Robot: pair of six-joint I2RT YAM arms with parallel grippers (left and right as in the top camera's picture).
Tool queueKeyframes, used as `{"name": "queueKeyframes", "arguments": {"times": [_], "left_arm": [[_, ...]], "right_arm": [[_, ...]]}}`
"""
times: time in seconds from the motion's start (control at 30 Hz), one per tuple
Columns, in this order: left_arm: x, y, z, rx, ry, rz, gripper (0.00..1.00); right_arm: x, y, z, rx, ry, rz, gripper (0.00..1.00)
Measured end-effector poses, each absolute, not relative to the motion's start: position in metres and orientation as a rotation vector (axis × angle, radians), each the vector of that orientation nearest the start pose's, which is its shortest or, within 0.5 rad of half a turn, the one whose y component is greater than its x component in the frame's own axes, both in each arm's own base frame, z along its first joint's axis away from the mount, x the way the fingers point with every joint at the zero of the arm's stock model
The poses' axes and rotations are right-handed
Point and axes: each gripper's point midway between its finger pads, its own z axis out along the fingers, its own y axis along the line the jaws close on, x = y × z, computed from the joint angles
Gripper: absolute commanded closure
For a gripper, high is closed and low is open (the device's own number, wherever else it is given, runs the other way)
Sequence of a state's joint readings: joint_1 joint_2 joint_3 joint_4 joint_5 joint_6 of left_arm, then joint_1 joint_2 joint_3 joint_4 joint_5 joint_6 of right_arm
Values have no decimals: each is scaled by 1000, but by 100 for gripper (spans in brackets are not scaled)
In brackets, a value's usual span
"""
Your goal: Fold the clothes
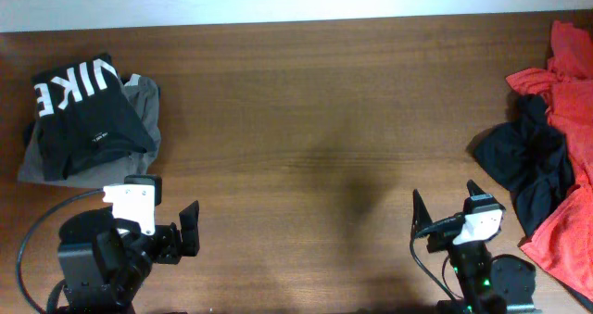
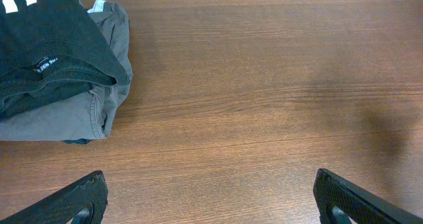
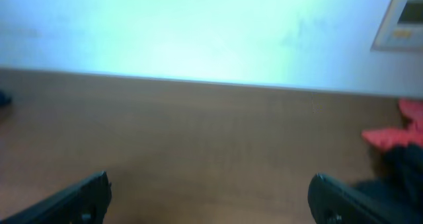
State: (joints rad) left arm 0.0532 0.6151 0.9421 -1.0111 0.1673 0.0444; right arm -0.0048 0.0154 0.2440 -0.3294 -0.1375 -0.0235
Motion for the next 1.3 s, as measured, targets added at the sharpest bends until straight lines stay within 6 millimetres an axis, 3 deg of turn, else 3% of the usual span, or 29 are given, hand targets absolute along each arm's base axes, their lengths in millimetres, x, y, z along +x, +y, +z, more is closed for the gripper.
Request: {"name": "queueKeyframes", "arguments": {"times": [0.27, 0.5, 1.3], "left_arm": [[207, -18, 247, 80, 2246, -136, 1], [207, -18, 247, 80, 2246, -136, 1], [207, -18, 247, 79, 2246, -136, 1]], "right_arm": [[243, 21, 194, -142, 1540, 49, 1], [245, 21, 161, -147, 1626, 51, 1], [245, 21, 161, -152, 1628, 46, 1]]}}
